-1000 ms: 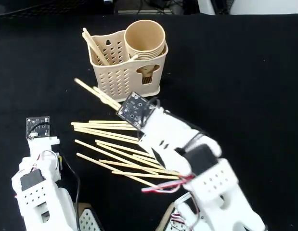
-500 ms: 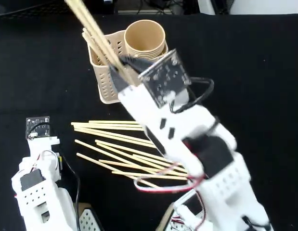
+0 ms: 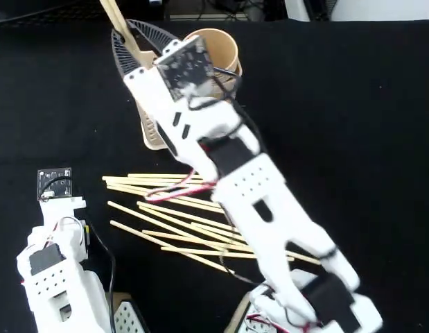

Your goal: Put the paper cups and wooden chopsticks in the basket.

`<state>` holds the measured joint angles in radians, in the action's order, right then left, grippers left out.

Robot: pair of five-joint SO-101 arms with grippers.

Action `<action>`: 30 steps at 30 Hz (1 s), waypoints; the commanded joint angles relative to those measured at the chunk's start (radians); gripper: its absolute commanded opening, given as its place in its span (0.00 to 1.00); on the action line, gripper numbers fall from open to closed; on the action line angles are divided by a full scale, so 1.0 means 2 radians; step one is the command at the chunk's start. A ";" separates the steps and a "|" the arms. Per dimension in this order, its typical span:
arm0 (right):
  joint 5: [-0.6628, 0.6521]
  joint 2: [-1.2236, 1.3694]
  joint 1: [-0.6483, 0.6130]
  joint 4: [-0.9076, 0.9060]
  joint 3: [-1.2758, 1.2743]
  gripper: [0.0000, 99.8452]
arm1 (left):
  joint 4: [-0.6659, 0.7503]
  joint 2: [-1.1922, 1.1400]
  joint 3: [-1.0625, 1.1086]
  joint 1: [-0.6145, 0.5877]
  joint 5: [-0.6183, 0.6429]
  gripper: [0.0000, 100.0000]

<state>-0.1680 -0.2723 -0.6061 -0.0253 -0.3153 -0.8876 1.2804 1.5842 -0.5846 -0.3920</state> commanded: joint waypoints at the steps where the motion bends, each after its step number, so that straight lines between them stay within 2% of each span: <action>1: 0.005 0.039 0.005 0.034 0.033 0.01 | 0.008 0.010 -0.003 0.003 -0.002 0.12; 8: 0.055 0.086 0.044 0.036 0.033 0.01 | 0.008 0.010 -0.003 0.003 -0.002 0.12; 23: 0.054 0.125 0.044 0.013 0.003 0.02 | 0.008 0.010 -0.003 0.003 -0.002 0.12; 28: 0.054 0.124 0.044 -0.035 0.003 0.11 | 0.008 0.010 -0.003 0.003 -0.002 0.12; 30: 0.054 0.124 0.044 -0.051 0.013 0.10 | 0.008 0.010 -0.003 0.003 -0.002 0.12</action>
<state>-0.0683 -0.0176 -0.5201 -0.0913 -0.3184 -0.8876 1.2804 1.5842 -0.5846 -0.3920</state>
